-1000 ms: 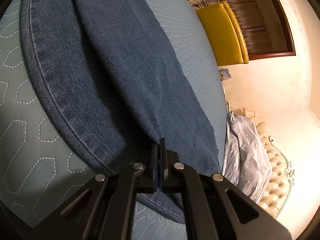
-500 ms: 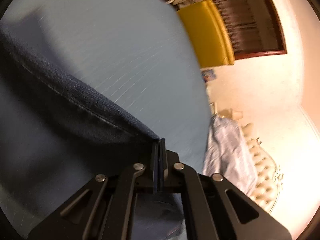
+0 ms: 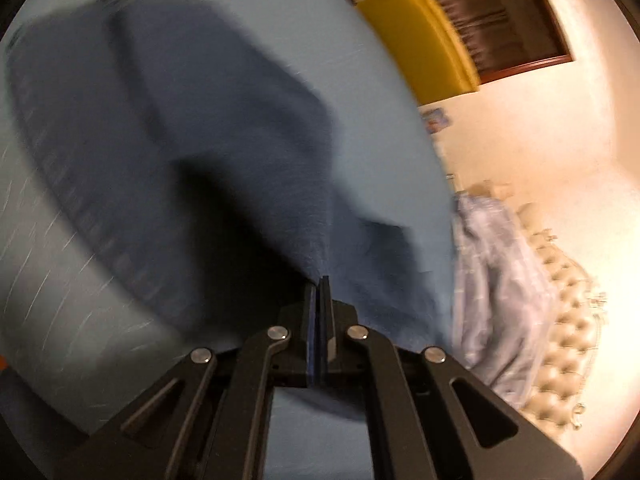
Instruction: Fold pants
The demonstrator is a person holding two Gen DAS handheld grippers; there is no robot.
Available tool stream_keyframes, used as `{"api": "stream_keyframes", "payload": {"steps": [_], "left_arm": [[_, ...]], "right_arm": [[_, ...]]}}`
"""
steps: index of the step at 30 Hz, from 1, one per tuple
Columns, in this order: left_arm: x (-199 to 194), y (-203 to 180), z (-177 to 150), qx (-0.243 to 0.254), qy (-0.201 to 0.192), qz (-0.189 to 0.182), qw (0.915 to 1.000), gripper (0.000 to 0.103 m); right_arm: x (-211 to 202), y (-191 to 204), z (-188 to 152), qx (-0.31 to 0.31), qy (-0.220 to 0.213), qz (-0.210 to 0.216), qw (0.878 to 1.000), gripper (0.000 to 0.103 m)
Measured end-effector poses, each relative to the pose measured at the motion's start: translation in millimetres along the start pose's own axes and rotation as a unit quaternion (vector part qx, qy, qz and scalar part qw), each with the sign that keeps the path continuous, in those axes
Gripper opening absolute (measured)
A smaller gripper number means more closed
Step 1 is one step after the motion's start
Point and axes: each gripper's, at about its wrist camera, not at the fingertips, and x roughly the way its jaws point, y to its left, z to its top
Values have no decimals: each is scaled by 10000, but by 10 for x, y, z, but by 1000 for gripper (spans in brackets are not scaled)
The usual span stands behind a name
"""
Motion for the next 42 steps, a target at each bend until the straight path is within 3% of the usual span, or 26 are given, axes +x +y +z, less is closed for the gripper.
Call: {"api": "stream_keyframes", "payload": {"steps": [4,7,10,15,20,22,23,25,27,29,31,37,39,42], "left_arm": [[6,331,-67,-276,-49,6,9996,1],[-140,251,-96,-121,-209,-74,9997,1],[-46,277,-104,-155,-126,18,9998,1],[-61,458,-220,-416,-117,-82,9990,1],[47,562,-267,-581,-33,-185,9981,2],[-28,587,-255,-640,-87,-307,9974,31],[-104,627,-227,-702,-188,-397,9966,52],[-322,756,-67,-856,-586,-609,9927,53],[-542,950,249,-990,-987,-453,9892,52],[-652,1118,557,-1113,-1228,-494,9849,43],[-733,1289,921,-1297,-1362,-432,9812,41],[-672,1568,1641,-1414,-1228,224,9821,41],[-594,1649,1763,-1520,-1080,36,9825,41],[-498,1616,1870,-1436,-918,110,9853,39]], "right_arm": [[-60,32,-64,8,-148,21,9999,10],[-220,135,-66,-312,-394,-55,9987,10],[-21,124,-58,-493,-230,-437,9976,9],[-157,150,-147,-524,-448,-362,9970,9],[98,65,-197,-618,-350,-715,9949,7],[120,126,-219,-725,-414,-854,9928,8],[134,163,-225,-801,-423,-954,9913,8],[164,222,-233,-905,-424,-1099,9889,8],[204,292,-258,-980,-426,-1231,9866,8],[247,348,-263,-1061,-426,-1362,9841,8],[269,420,-271,-1149,-429,-1492,9812,8],[393,594,-316,-1243,-399,-1675,9772,8],[326,551,-322,-1287,-384,-1709,9761,8],[340,596,-322,-1275,-366,-1737,9758,8]]}}
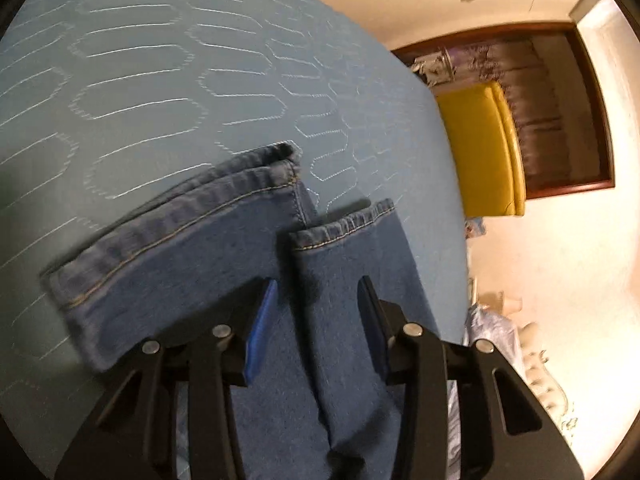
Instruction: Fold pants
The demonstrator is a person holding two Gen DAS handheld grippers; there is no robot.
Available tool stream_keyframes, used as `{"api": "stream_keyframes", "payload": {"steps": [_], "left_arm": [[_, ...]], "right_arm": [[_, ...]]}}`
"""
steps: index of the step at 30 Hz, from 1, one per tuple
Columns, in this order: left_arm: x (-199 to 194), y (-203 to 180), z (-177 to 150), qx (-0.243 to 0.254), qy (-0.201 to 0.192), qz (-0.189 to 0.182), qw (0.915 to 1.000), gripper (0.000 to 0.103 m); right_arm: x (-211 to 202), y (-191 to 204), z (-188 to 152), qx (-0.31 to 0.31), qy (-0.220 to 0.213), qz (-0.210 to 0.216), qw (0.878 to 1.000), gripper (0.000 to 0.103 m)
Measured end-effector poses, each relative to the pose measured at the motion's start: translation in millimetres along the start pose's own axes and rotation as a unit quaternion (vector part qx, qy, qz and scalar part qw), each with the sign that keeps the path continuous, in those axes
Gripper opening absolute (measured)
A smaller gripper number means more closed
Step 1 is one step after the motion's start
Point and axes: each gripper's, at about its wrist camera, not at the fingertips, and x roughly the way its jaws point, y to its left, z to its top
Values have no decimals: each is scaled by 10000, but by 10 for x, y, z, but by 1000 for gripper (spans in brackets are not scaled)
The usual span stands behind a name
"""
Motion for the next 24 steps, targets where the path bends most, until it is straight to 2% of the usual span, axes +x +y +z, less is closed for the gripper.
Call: {"api": "stream_keyframes", "payload": {"steps": [1,3,6,8,10,13,15,17,19,22,24], "left_arm": [[44,-40,-3,-3,46,-14,10000,36],[132,-115,-33,36,109,172,9998,18],[159,-168,23,113,190,231,9995,2],[-46,-316,39,274,77,111,9995,1],[-458,-511,-10,587,-282,82,9978,1],[-1034,-392,-133,545,-588,96,9967,1],[-1075,-175,-150,631,-538,302,9961,1],[-918,187,-91,242,-223,525,9981,1],[-875,409,-88,27,-213,457,9987,1],[-880,330,-90,46,-269,459,9986,1],[-979,240,-87,70,-337,308,9989,1]], "right_arm": [[23,-31,-13,0,3,-1,10000,8],[46,-14,12,-3,5,-15,10000,8],[32,-30,-5,6,15,22,10000,8],[45,-35,11,-7,41,60,10000,8],[54,-46,22,-16,51,98,9999,8],[67,-73,36,-23,64,167,9998,8],[74,-69,49,-91,85,164,9998,8],[54,-82,72,-108,121,195,9997,8],[21,-133,92,-13,155,308,9994,8],[-37,-225,153,171,260,527,9981,8],[-157,-256,210,210,242,664,9973,8]]}}
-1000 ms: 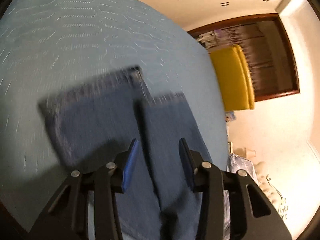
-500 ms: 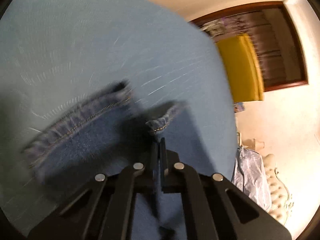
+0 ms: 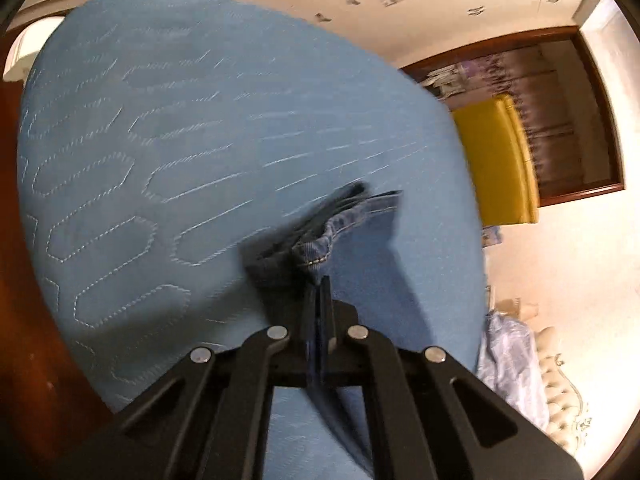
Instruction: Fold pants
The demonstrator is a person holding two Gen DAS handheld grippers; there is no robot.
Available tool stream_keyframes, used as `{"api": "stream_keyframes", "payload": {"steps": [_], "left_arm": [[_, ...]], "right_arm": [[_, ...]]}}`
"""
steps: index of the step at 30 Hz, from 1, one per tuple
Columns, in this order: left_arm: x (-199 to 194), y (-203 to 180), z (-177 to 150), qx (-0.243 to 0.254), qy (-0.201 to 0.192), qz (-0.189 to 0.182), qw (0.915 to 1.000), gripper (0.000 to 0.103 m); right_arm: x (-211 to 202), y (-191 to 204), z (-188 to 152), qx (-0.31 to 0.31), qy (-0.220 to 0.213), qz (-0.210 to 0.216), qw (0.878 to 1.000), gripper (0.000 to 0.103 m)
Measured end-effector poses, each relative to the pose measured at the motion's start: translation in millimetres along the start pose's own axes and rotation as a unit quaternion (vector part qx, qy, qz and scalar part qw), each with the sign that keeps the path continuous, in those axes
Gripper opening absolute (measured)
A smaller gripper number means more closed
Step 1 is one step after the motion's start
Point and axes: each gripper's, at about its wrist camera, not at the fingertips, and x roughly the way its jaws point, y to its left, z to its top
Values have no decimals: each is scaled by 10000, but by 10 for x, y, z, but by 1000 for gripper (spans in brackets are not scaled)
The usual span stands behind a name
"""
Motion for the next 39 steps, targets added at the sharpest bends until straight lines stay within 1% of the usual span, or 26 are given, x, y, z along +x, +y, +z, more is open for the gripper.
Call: {"api": "stream_keyframes", "payload": {"steps": [3,5,6,7,10,13,14,15,16,19,20,21,22,24,26,28,30,31,32,33,34,35,36,37,38,39], "left_arm": [[-57,-146,54,143,-54,95,9998,1],[42,-54,83,135,98,337,9993,1],[136,-14,104,-1,188,401,9990,1],[200,69,115,-123,250,393,9988,1],[245,99,134,-67,205,311,9993,3],[99,94,96,65,127,409,9991,7],[1,74,43,189,-26,566,9982,30],[-101,44,-15,292,-204,644,9973,44],[-185,19,-116,346,-251,592,9973,44],[-208,-116,-538,667,48,237,9975,44],[-203,-156,-628,771,27,256,9967,43],[-224,-176,-682,830,-102,326,9960,38],[-280,-199,-692,874,-398,408,9945,35],[-407,-259,-612,981,-953,612,9887,33],[-411,-362,-534,1236,-1099,746,9834,29],[-300,-544,-531,1851,-981,853,9741,27],[-71,-689,-599,2574,-597,956,9597,27],[91,-701,-626,2790,-384,1149,9526,27],[241,-645,-600,2772,-198,1485,9490,29],[313,-606,-565,2697,-158,1838,9451,23],[286,-520,-508,2584,-302,2220,9397,12],[203,-504,-476,2502,-496,2275,9398,9],[128,-506,-455,2468,-682,2334,9381,12],[20,-530,-425,2505,-977,2448,9315,17],[-45,-569,-401,2590,-1175,2376,9288,29],[-86,-637,-374,2761,-1322,2172,9269,41]], "right_arm": [[-112,-9,48,-109,26,91,9999,7],[-67,4,19,-267,109,-65,9996,7],[-20,3,-2,-321,158,-144,9993,7],[34,-13,-28,-335,205,-170,9991,7],[136,-52,-49,-379,258,-194,9988,7],[110,-16,-34,-473,73,-317,9983,8],[94,-7,-48,-531,-17,-347,9980,8],[107,-22,-46,-535,-39,-330,9980,8],[129,-41,-53,-525,-73,-314,9981,8],[143,16,-83,-682,-185,-493,9963,8],[138,37,-96,-721,-194,-542,9957,8],[128,38,-116,-729,-211,-572,9955,8],[109,32,-127,-710,-226,-575,9956,8],[69,21,-151,-697,-271,-559,9956,8],[51,8,-160,-692,-309,-574,9955,8],[6,22,-223,-740,-340,-637,9946,8],[-15,69,-265,-788,-356,-741,9935,12],[-22,72,-275,-775,-347,-771,9934,15],[-42,61,-285,-730,-337,-797,9936,16],[-59,79,-308,-701,-329,-797,9938,20],[-98,57,-320,-680,-315,-797,9940,23],[-149,30,-336,-653,-327,-816,9940,25],[-201,15,-359,-622,-362,-869,9936,30],[-283,-17,-372,-602,-430,-967,9926,32],[-401,-45,-375,-599,-561,-1124,9903,32],[-493,-50,-363,-623,-673,-1205,9885,34]]}}
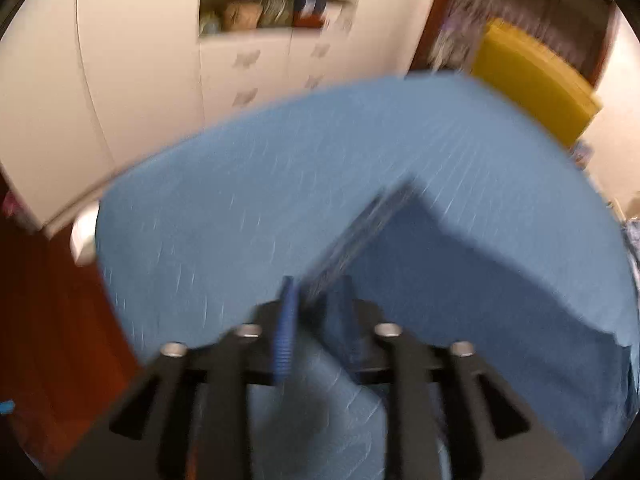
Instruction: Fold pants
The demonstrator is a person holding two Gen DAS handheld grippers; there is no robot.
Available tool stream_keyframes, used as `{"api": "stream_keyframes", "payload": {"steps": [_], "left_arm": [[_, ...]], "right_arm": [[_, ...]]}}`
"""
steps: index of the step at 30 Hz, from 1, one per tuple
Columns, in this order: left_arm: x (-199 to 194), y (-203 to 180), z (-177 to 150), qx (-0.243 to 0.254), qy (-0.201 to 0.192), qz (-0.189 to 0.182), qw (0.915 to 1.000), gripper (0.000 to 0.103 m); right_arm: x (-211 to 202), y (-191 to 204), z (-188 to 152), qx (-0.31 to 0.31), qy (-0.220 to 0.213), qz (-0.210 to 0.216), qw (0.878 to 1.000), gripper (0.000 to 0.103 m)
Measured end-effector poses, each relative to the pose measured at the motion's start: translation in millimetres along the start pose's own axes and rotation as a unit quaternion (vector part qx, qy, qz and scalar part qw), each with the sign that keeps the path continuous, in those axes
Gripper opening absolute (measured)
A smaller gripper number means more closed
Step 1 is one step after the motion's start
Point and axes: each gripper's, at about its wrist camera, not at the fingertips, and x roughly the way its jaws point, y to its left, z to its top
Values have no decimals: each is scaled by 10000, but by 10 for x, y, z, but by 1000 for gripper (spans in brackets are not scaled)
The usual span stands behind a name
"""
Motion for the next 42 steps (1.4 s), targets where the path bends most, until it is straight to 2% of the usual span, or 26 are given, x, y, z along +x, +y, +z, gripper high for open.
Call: {"api": "stream_keyframes", "payload": {"steps": [1,4,6,7,8,9,10,11,12,14,16,18,20,22,23,24,26,28,30,31,32,35,37,39,40,42], "left_arm": [[-2,-82,101,329,-180,-171,9992,45],[257,-404,333,1116,-92,-540,9922,45],[532,-504,501,1415,115,-470,9888,48],[695,-512,626,1394,242,-457,9889,53],[821,-508,686,1339,427,-511,9888,65],[930,-496,758,1338,669,-581,9870,55],[1038,-495,821,1443,904,-601,9836,36],[1128,-467,843,1559,1070,-432,9810,4],[1139,-430,837,1570,1140,-341,9804,4],[1168,-327,852,1514,1186,-430,9804,5],[1215,-273,857,1379,1143,-217,9836,6],[1271,-164,912,827,1102,638,9884,5],[1143,-64,929,452,948,315,9940,5],[850,-199,936,483,427,165,9978,8],[611,-384,930,525,69,-180,9984,16],[486,-530,906,604,-79,-397,9974,35],[180,-1097,721,1217,-265,-1198,9850,47],[-15,-1633,447,1718,-191,-1841,9676,47],[-123,-2082,161,2098,-92,-2290,9505,47],[-178,-2354,-17,2413,-66,-2524,9370,47],[-172,-2529,-155,2663,-43,-2659,9265,47],[-184,-3173,-639,3304,32,-2882,8988,47],[-121,-3484,-906,3623,124,-2908,8855,46],[18,-3842,-1153,3854,312,-2913,8750,38],[171,-4007,-1256,3877,491,-2809,8766,34],[469,-4163,-1270,3689,879,-2512,8906,31]], "right_arm": [[-54,-12,22,-28,-70,-28,10000,34],[-216,93,191,-125,-285,93,9995,36],[-267,273,326,-227,-391,270,9986,41],[-270,357,375,-315,-414,304,9982,43],[-281,482,414,-455,-446,364,9973,44],[-283,631,453,-634,-457,455,9959,45],[-277,742,495,-764,-471,494,9947,48],[-298,904,526,-951,-518,535,9927,48],[-284,1043,586,-1111,-566,591,9904,48],[-266,1355,684,-1394,-665,825,9845,50],[-228,1634,752,-1630,-707,1069,9783,50],[-150,1947,823,-1889,-754,1245,9712,50],[-52,2271,888,-2183,-791,1408,9624,50],[49,2576,911,-2515,-798,1558,9519,49],[125,2775,917,-2749,-731,1710,9433,49],[214,2966,932,-2926,-672,1857,9356,49],[355,3230,978,-3100,-507,2264,9220,48],[503,3432,1028,-3238,-419,2383,9147,45],[718,3561,1119,-3226,-351,2319,9170,42],[843,3582,1165,-3187,-311,2131,9231,42],[982,3590,1198,-3116,-245,1937,9299,41],[1104,3546,1216,-2906,-306,2016,9349,37],[1103,3508,1208,-2787,-415,2030,9378,38],[1145,3474,1203,-2668,-449,2041,9408,39],[1148,3466,1187,-2628,-473,2057,9415,40],[1147,3465,1202,-2528,-511,2066,9438,42]]}}
